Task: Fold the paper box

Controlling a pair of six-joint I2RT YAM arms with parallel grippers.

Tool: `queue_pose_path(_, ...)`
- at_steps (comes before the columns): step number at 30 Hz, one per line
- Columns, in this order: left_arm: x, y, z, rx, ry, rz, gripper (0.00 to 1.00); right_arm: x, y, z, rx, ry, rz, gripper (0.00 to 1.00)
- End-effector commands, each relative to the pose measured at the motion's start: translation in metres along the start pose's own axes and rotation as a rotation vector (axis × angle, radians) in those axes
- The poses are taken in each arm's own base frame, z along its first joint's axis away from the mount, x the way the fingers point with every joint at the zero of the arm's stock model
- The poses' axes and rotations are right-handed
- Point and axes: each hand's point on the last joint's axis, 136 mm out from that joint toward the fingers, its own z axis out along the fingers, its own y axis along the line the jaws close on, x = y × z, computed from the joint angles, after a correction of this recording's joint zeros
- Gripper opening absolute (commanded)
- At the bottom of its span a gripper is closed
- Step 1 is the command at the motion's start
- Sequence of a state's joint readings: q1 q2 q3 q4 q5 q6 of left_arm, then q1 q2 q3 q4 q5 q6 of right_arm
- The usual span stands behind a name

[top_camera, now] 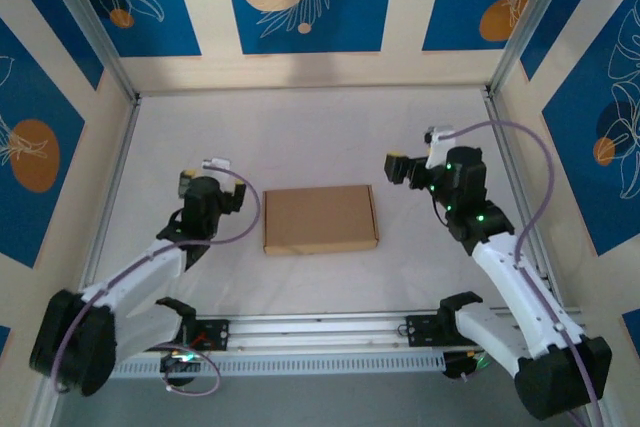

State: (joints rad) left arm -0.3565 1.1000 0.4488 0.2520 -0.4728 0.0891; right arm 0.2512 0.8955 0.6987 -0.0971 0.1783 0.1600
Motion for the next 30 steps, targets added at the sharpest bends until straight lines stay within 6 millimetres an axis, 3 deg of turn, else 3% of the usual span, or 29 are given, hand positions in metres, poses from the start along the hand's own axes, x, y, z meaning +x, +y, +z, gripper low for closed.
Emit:
queue_pose_path(1, 0.0, 0.025, 0.017, -0.079, -0.068, -0.066, 1.0, 0.018, -0.001, 0.016, -0.027, -0.113, -0.213, 0.99)
queue_pose_path(4, 0.011, 0.024, 0.033, -0.082, -0.088, -0.107, 1.0, 0.051, -0.044, 0.031, 0.096, -0.098, -0.133, 0.99)
queue_pose_path(6, 0.004, 0.026, 0.037, -0.086, -0.176, -0.135, 1.0, 0.07, -0.062, 0.039, 0.103, -0.093, -0.073, 0.99)
queue_pose_path(7, 0.001, 0.017, 0.036, -0.02, -0.242, -0.119, 1.0, 0.079, -0.071, 0.041, 0.117, -0.112, -0.063, 0.99)
queue_pose_path(9, 0.017, 0.022, 0.045, -0.054, -0.248, -0.163, 1.0, 0.082, -0.084, 0.04, 0.123, -0.217, -0.063, 0.99)
queue_pose_path(12, 0.027, 0.016, 0.045, -0.004, -0.269, -0.163, 1.0, 0.083, -0.112, 0.05, 0.145, -0.175, 0.097, 0.99)
queue_pose_path(15, 0.023, 0.005, 0.065, 0.047, -0.179, -0.116, 1.0, 0.097, -0.111, 0.075, 0.093, -0.169, 0.085, 0.99)
queue_pose_path(17, 0.024, 0.013, 0.072, 0.044, -0.14, -0.157, 1.0, 0.092, -0.101, 0.089, 0.062, -0.095, 0.038, 0.99)
queue_pose_path(18, 0.026, 0.016, 0.075, 0.04, -0.124, -0.173, 1.0, 0.1, -0.099, 0.101, 0.074, -0.01, 0.032, 0.99)
queue_pose_path(20, 0.026, 0.017, 0.076, 0.051, -0.119, -0.185, 1.0, 0.101, -0.11, 0.098, 0.149, -0.031, 0.056, 0.99)
queue_pose_path(30, 0.027, 0.019, 0.076, 0.077, -0.12, -0.205, 1.0, 0.101, -0.107, 0.099, 0.166, -0.028, 0.024, 0.99)
